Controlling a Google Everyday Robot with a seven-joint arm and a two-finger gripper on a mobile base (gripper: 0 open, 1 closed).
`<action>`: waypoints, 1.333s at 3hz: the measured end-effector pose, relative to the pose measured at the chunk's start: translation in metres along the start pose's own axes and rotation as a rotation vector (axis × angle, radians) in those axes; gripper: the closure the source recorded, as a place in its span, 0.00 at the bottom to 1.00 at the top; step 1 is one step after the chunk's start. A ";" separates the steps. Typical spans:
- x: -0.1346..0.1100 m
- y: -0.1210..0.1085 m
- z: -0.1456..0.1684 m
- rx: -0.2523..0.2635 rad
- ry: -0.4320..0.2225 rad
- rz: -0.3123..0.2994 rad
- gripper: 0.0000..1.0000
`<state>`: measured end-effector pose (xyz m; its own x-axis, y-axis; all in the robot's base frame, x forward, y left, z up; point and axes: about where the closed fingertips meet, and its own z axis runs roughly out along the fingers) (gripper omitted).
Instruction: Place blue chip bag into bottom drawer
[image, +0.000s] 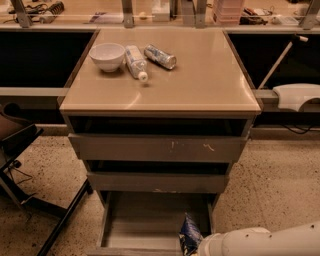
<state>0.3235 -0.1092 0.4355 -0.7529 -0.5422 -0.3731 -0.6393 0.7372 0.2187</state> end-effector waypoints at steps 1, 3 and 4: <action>0.000 0.000 0.000 0.000 0.000 0.000 1.00; 0.042 -0.039 0.041 -0.103 -0.025 0.107 1.00; 0.074 -0.055 0.061 -0.209 -0.081 0.210 1.00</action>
Offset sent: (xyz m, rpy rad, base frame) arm 0.0579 -0.0687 -0.1636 0.4072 0.2113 -0.2474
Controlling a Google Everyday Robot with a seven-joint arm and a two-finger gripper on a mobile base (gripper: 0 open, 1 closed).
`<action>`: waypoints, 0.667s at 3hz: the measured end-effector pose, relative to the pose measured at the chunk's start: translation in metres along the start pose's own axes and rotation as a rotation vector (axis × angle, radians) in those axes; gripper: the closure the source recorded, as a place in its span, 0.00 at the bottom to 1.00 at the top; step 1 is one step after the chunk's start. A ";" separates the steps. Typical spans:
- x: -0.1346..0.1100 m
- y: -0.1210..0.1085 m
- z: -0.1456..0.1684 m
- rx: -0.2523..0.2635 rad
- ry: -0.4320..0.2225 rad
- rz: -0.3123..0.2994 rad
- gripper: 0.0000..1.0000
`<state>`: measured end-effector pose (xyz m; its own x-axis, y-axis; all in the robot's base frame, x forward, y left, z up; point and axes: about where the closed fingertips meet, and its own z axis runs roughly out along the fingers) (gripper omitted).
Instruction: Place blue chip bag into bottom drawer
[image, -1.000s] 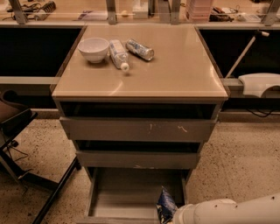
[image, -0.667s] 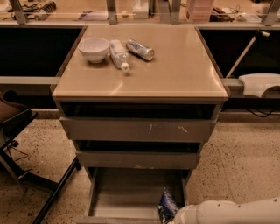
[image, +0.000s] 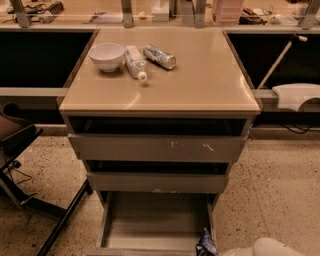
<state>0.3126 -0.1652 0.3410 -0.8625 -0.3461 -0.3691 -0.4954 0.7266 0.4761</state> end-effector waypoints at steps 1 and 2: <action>0.005 -0.018 0.015 -0.043 -0.039 0.016 1.00; 0.004 -0.018 0.016 -0.042 -0.039 0.015 1.00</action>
Offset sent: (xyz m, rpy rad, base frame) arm 0.0038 -0.0072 -0.0214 0.0594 -0.0005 -0.0186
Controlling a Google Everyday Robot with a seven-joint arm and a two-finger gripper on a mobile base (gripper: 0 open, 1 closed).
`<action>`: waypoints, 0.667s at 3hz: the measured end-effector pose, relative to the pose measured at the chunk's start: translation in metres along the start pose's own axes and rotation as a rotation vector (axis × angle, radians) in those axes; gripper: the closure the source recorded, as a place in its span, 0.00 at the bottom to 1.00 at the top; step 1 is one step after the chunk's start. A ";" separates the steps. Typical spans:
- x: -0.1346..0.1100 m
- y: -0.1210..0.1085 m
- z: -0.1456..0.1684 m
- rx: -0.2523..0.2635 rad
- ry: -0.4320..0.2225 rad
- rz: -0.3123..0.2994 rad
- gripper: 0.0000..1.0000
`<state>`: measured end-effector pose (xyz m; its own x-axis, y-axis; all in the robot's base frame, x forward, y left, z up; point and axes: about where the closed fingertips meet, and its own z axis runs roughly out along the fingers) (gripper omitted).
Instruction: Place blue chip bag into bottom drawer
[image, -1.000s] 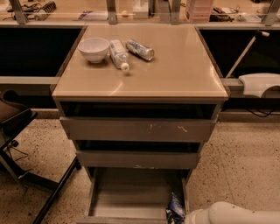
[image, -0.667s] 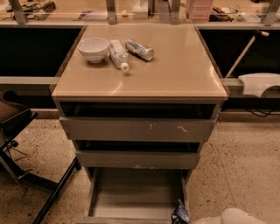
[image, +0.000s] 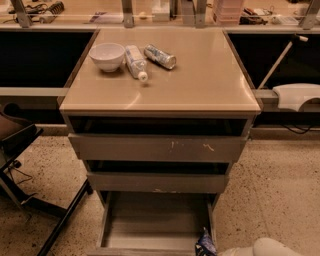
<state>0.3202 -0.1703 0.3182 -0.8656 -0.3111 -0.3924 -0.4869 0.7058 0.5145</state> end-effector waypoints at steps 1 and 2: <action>-0.014 -0.009 0.018 -0.007 0.027 0.018 1.00; -0.050 -0.022 0.050 -0.034 0.040 0.037 1.00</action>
Offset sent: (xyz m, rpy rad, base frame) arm 0.1233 0.0543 -0.0513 0.0331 0.0820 -0.0010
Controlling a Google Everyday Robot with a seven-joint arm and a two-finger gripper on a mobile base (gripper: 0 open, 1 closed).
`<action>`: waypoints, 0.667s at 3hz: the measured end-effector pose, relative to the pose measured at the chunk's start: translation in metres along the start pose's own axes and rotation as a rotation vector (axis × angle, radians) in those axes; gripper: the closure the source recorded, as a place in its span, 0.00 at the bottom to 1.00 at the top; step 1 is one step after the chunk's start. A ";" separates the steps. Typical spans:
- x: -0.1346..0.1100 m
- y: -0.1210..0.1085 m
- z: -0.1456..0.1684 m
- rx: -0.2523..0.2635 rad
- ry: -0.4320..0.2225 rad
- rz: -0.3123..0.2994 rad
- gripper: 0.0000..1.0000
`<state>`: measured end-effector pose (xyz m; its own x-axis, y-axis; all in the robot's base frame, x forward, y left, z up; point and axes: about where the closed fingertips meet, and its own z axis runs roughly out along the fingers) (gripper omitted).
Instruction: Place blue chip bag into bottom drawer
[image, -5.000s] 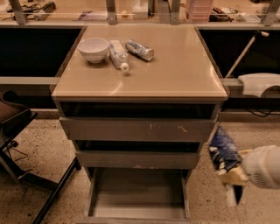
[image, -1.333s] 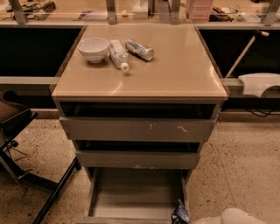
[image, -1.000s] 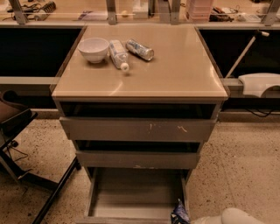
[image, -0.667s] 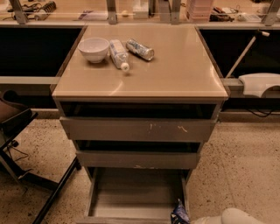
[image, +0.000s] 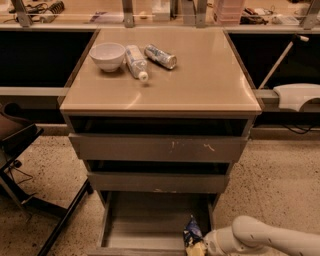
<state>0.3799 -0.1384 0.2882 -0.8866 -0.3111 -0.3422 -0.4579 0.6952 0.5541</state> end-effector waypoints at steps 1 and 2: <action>-0.033 -0.016 0.022 -0.020 -0.029 0.017 1.00; -0.051 -0.032 0.033 -0.050 -0.082 0.036 1.00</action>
Offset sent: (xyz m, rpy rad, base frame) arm 0.0928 0.0093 -0.0373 0.1455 -0.0461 -0.1066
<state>0.4417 -0.1235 0.2624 -0.8949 -0.2310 -0.3818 -0.4307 0.6711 0.6034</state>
